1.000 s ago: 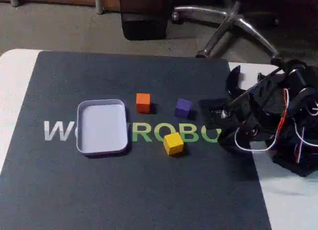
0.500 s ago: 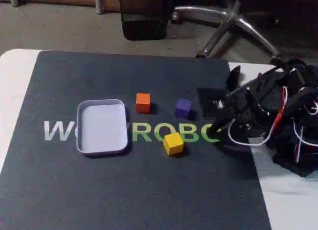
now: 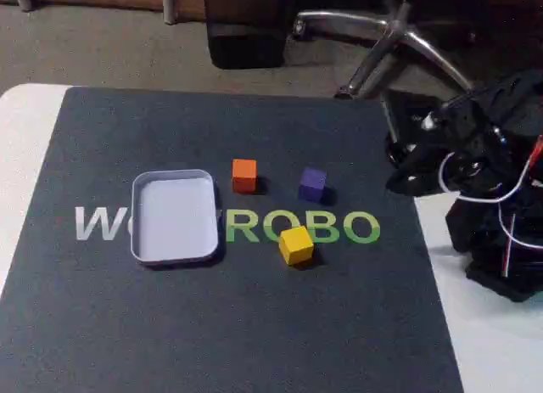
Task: Move blocks one by one until all three blocks are in the tray.
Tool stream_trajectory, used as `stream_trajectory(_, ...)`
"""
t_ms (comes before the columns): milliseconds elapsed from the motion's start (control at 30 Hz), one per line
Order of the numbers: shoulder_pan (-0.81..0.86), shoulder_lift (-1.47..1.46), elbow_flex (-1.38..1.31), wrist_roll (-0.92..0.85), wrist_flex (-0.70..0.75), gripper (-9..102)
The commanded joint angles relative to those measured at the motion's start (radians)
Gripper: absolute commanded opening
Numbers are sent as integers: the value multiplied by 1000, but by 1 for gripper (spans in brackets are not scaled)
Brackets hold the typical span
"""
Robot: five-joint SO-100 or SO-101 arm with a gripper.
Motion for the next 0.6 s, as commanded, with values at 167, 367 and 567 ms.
stream_trajectory(167, -55, -390, -353, 66, 34, -8)
stream_trajectory(367, -84, -715, -635, 149, 49, -6)
stream_trajectory(567, -97, -922, -729, 184, 40, -4)
